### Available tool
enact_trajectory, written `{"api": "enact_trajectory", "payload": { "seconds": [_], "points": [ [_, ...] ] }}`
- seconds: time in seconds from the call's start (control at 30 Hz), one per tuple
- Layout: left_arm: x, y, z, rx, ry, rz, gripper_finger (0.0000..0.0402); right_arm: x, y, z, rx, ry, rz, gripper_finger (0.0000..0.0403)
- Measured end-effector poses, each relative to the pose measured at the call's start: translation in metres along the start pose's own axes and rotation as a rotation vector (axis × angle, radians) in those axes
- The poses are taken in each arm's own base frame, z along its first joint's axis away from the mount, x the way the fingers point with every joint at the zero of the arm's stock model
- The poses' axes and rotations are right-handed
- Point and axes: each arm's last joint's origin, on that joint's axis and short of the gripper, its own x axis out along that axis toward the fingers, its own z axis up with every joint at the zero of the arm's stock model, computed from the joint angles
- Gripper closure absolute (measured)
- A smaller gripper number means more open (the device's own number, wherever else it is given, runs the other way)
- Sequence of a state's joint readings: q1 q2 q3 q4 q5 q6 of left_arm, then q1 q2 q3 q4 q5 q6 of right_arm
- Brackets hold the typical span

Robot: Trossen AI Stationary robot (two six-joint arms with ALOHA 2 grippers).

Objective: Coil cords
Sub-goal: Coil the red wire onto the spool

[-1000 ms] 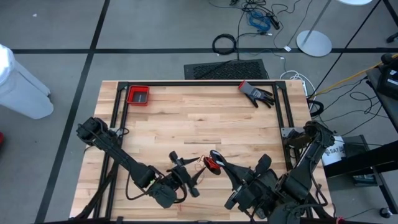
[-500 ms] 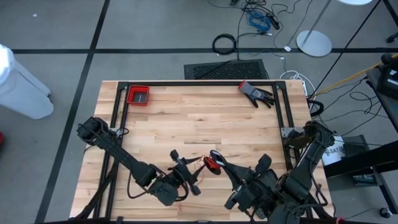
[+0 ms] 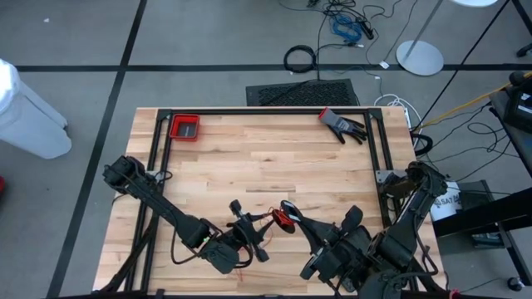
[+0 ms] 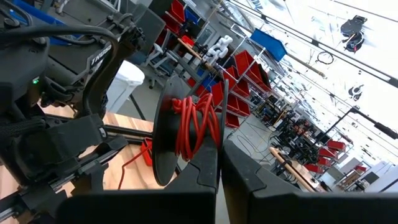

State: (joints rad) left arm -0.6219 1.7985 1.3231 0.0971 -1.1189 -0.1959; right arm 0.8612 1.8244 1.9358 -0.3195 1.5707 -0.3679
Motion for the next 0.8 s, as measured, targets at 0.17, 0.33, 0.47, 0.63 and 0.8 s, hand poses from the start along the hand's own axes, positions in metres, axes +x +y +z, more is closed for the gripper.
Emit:
{"api": "enact_trajectory", "payload": {
  "seconds": [0.17,0.33,0.47,0.63,0.8],
  "points": [
    [0.0042,0.0018,0.0002,-0.001,0.006,-0.008,0.0314,0.0001,0.0000,0.0000,0.000,0.000,0.000,0.0403],
    [0.0062,0.0024,0.0002,-0.002,0.010,-0.021,0.0314,0.0001,0.0000,0.0000,0.000,0.000,0.000,0.0403],
    [0.0062,0.0024,0.0001,-0.001,0.010,-0.020,0.0314,0.0001,0.0001,0.0000,0.000,0.000,0.000,0.0403],
    [0.0062,0.0024,0.0002,-0.001,0.010,-0.021,0.0314,0.0001,0.0002,0.0000,0.000,0.000,0.000,0.0403],
    [0.0062,0.0024,0.0002,0.000,0.010,-0.021,0.0315,0.0001,0.0002,0.0000,0.000,0.000,0.000,0.0403]
  ]
}}
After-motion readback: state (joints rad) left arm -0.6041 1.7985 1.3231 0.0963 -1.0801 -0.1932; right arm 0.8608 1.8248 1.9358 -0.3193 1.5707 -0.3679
